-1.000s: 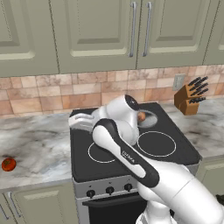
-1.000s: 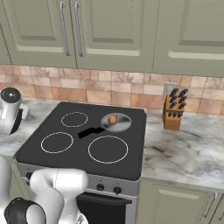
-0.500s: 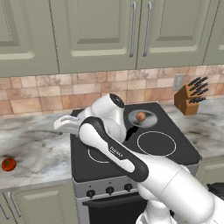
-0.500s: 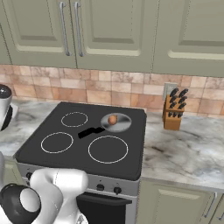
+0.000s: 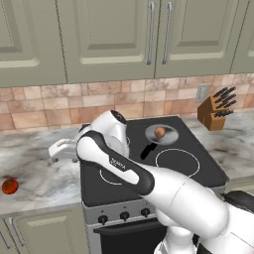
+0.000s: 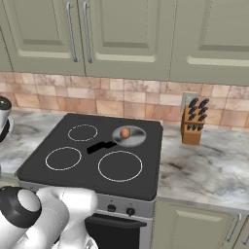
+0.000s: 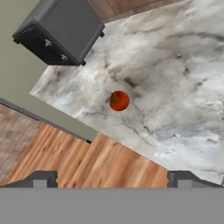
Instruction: Place the pan on the rear right burner on the stove. Then place the tomato and the onion in the pan and turn on the rear right burner.
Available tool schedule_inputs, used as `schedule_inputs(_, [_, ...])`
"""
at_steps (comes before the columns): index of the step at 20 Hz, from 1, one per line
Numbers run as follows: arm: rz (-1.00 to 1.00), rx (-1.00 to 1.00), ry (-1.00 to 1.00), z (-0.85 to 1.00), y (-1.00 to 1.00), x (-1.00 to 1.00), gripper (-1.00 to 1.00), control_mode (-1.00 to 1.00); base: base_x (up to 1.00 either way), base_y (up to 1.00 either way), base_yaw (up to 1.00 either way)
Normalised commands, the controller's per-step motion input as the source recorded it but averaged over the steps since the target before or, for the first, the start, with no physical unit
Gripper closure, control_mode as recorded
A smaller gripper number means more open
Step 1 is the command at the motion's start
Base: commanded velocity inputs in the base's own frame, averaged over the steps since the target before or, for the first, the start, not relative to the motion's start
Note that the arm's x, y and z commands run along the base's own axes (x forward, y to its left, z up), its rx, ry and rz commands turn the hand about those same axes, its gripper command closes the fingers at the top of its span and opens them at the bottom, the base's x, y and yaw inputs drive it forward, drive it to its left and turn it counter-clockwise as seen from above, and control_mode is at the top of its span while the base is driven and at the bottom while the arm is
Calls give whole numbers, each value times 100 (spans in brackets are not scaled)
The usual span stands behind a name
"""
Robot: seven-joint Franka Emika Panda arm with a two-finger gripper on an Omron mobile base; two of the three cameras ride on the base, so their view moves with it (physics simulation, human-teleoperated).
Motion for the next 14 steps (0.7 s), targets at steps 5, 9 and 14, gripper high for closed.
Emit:
schedule_inputs(5, [12, -1, 1, -11, 44, 0, -100, -100, 0, 0, 0])
schedule_inputs(9, [6, -2, 2, -8, 48, -1, -100, -100, 0, 0, 0])
schedule_inputs(14, [1, -3, 0, -8, 33, -1, -100, -100, 0, 0, 0])
